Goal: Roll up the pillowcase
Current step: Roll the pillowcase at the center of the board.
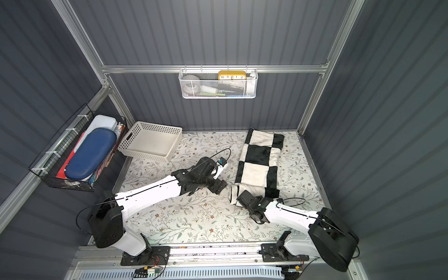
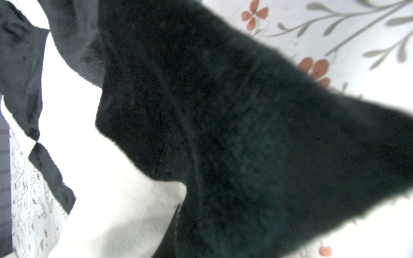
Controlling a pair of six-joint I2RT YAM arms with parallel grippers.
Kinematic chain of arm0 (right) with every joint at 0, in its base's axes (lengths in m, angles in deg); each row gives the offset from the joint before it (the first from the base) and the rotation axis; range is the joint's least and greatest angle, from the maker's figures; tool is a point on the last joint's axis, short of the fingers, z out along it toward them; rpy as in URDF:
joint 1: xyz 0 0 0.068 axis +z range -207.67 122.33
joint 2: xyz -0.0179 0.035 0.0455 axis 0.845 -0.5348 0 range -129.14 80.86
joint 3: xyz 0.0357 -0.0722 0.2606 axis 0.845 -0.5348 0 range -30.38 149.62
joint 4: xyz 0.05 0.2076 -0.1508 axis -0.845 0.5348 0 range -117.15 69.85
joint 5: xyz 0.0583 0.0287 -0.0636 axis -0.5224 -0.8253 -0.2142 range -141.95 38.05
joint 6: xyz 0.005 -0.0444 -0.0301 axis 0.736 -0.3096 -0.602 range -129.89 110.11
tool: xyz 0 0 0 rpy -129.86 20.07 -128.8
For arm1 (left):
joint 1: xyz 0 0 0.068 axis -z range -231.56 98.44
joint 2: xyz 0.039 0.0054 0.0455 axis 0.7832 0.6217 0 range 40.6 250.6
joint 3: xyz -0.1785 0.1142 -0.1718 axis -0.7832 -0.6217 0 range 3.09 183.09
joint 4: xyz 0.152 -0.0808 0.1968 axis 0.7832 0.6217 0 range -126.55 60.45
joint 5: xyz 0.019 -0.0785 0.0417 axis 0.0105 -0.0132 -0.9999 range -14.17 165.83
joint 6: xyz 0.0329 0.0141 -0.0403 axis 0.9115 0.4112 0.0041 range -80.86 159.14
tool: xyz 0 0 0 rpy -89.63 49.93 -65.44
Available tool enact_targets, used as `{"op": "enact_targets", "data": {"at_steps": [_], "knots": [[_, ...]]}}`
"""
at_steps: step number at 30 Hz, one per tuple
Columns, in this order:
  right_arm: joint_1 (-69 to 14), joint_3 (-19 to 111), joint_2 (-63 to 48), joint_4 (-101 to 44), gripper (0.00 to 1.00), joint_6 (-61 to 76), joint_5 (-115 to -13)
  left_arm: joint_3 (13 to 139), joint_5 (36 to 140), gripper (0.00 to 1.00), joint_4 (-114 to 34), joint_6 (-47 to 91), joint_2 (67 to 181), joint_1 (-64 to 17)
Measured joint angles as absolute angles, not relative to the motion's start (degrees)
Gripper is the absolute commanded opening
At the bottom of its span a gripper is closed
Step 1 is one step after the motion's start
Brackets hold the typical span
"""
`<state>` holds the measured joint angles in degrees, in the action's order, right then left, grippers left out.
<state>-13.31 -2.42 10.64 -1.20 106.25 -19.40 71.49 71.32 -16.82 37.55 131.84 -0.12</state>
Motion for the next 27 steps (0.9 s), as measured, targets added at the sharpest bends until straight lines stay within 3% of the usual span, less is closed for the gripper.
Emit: {"op": "enact_targets", "data": {"at_steps": [7, 12, 18, 27], "knots": [[-13.05, -1.00, 21.05, 7.87, 0.00, 106.32, -28.51, 70.77, 71.45, 0.79, -16.84, 37.57, 131.84, -0.12], [-11.67, 0.58, 25.46, 19.15, 0.00, 106.29, -37.12, 70.01, 72.46, 0.78, -16.82, 37.57, 131.84, -0.12], [-15.12, 0.62, 33.79, 26.93, 0.00, 106.25, -38.02, 69.94, 74.86, 0.77, -16.80, 37.64, 131.87, -0.12], [-27.98, 6.63, 25.90, 23.24, 0.04, 98.93, -41.56, 72.26, 80.48, 0.75, -15.66, 39.56, 137.24, -0.12]]}}
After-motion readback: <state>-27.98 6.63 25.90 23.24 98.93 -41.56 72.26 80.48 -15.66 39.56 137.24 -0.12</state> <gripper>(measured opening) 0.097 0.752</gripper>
